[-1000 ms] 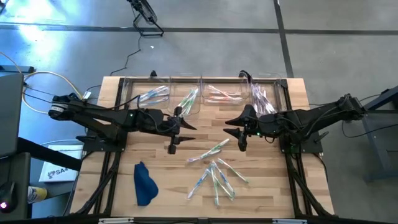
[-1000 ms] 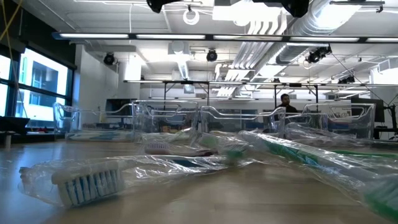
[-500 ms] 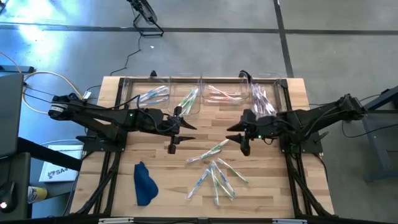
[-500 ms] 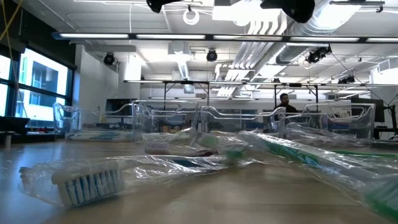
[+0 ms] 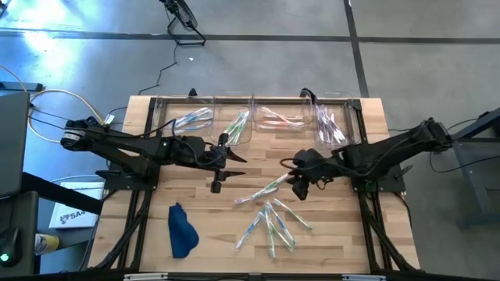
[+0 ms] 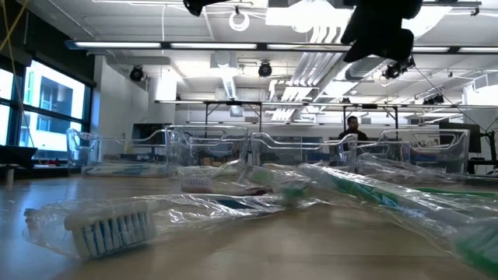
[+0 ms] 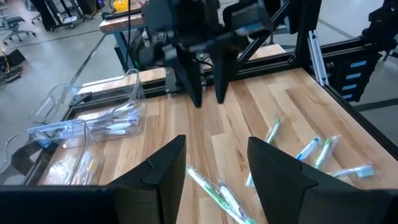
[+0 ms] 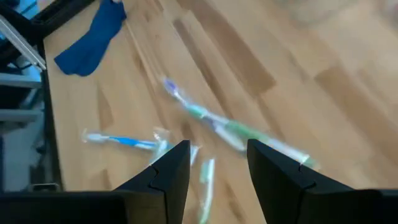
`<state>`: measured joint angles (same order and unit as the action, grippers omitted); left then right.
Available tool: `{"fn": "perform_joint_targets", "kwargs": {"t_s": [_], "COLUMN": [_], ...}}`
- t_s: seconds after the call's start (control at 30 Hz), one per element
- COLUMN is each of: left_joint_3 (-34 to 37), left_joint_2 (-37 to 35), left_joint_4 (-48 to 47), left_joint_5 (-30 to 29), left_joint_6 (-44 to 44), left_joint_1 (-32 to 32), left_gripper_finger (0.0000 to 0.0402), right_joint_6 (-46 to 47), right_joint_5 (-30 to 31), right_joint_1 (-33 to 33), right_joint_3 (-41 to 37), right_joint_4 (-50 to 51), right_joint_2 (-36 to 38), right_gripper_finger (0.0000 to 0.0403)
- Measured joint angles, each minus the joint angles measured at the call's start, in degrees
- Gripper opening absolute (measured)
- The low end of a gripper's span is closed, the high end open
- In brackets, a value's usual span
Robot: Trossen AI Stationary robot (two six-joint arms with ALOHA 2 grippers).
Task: Pick & Place Toothbrushes
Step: Put the green toothbrush into the middle left transparent bin
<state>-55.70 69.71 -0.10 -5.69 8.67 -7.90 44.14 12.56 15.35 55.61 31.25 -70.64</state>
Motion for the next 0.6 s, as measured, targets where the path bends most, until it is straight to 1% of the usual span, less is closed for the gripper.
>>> {"fn": "perform_joint_targets", "kwargs": {"t_s": [0.27,0.6], "left_joint_3": [-0.04,-0.04], "left_joint_2": [0.0,0.0], "left_joint_4": [0.16,-0.04], "left_joint_5": [0.02,0.24], "left_joint_6": [0.0,0.0], "left_joint_1": [0.0,0.0], "left_gripper_finger": [0.0167,0.0167], "right_joint_6": [10.87,15.52], "right_joint_5": [-5.88,-12.54], "right_joint_1": [0.9,1.91], "right_joint_3": [0.0,0.0], "right_joint_4": [6.02,6.02], "right_joint_2": [-6.6,-13.43], "right_gripper_finger": [0.0152,0.0152]}}
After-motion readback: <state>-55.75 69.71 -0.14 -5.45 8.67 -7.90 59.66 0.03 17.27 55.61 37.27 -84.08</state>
